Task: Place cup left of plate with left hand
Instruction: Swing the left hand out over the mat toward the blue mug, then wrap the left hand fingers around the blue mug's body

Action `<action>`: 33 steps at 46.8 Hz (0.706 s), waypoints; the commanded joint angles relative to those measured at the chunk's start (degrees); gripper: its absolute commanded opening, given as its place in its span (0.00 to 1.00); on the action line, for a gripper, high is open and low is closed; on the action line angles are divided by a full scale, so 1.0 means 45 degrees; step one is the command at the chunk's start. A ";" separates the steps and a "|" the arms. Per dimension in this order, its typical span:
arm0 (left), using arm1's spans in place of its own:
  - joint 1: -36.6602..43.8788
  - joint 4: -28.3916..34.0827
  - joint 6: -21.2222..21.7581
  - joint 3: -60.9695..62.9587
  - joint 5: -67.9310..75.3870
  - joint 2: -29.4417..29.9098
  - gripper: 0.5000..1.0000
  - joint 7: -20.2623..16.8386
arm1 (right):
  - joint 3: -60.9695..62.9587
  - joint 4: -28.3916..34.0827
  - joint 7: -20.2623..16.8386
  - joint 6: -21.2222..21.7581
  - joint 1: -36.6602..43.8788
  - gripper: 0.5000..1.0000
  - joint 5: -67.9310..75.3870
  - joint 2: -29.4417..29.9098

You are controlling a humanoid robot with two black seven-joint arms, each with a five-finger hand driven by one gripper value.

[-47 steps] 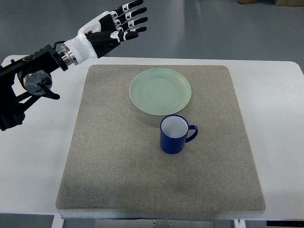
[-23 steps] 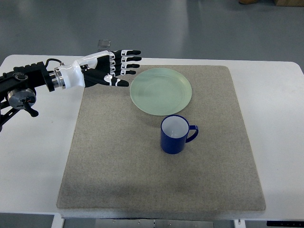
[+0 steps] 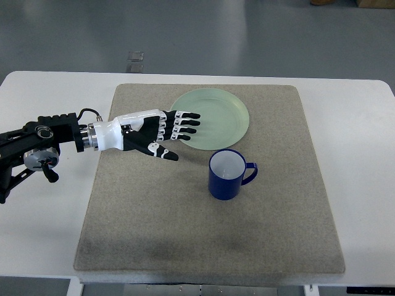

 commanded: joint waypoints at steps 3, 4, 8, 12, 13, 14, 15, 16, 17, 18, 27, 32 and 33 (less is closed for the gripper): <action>0.0128 -0.0002 -0.0001 0.0001 0.0051 0.0061 0.99 0.0000 | 0.0009 0.0000 0.0000 0.0000 0.0000 0.86 0.0000 0.0000; 0.0148 -0.0002 -0.0001 0.0001 0.0051 0.0061 0.99 0.0000 | 0.0010 0.0000 0.0000 0.0000 0.0000 0.86 0.0000 0.0000; 0.0226 -0.0002 -0.0001 0.0020 0.0090 -0.0036 0.99 0.0000 | 0.0009 0.0000 0.0000 0.0000 0.0000 0.86 0.0000 0.0000; 0.0245 -0.0002 -0.0001 0.0001 0.0324 -0.0153 0.99 0.0000 | 0.0009 0.0000 0.0000 0.0000 0.0000 0.86 0.0000 0.0000; 0.0265 -0.0002 -0.0001 0.0001 0.0440 -0.0211 0.99 0.0000 | 0.0010 0.0000 0.0000 0.0000 0.0000 0.86 0.0000 0.0000; 0.0265 -0.0002 -0.0001 0.0001 0.0538 -0.0270 0.99 0.0000 | 0.0010 0.0000 0.0000 0.0000 0.0000 0.86 0.0000 0.0000; 0.0265 -0.0002 -0.0001 0.0001 0.0636 -0.0329 0.99 0.0000 | -0.0010 0.0000 0.0000 0.0000 0.0000 0.86 0.0000 0.0000; 0.0265 -0.0002 -0.0001 0.0001 0.0714 -0.0387 0.99 -0.0019 | -0.0010 0.0000 0.0000 0.0000 0.0000 0.86 0.0000 0.0000; 0.0284 -0.0002 -0.0001 0.0001 0.0773 -0.0465 0.99 0.0000 | -0.0010 0.0000 0.0000 0.0000 0.0000 0.86 0.0000 0.0000; 0.0285 -0.0002 -0.0001 0.0001 0.0832 -0.0524 0.99 0.0000 | 0.0009 0.0000 0.0000 0.0000 0.0000 0.86 0.0000 0.0000; 0.0265 0.0232 -0.0001 -0.0019 0.1184 -0.1071 0.99 0.0000 | -0.0010 0.0000 0.0000 0.0000 0.0000 0.86 0.0000 0.0000; 0.0265 0.0466 -0.0001 -0.0117 0.1164 -0.1422 0.99 -0.0019 | -0.0010 0.0000 0.0000 0.0000 0.0000 0.86 0.0000 0.0000; 0.0265 0.0486 -0.0001 -0.0117 0.1164 -0.1500 0.99 -0.0019 | 0.0009 0.0000 0.0000 0.0000 0.0000 0.86 0.0000 0.0000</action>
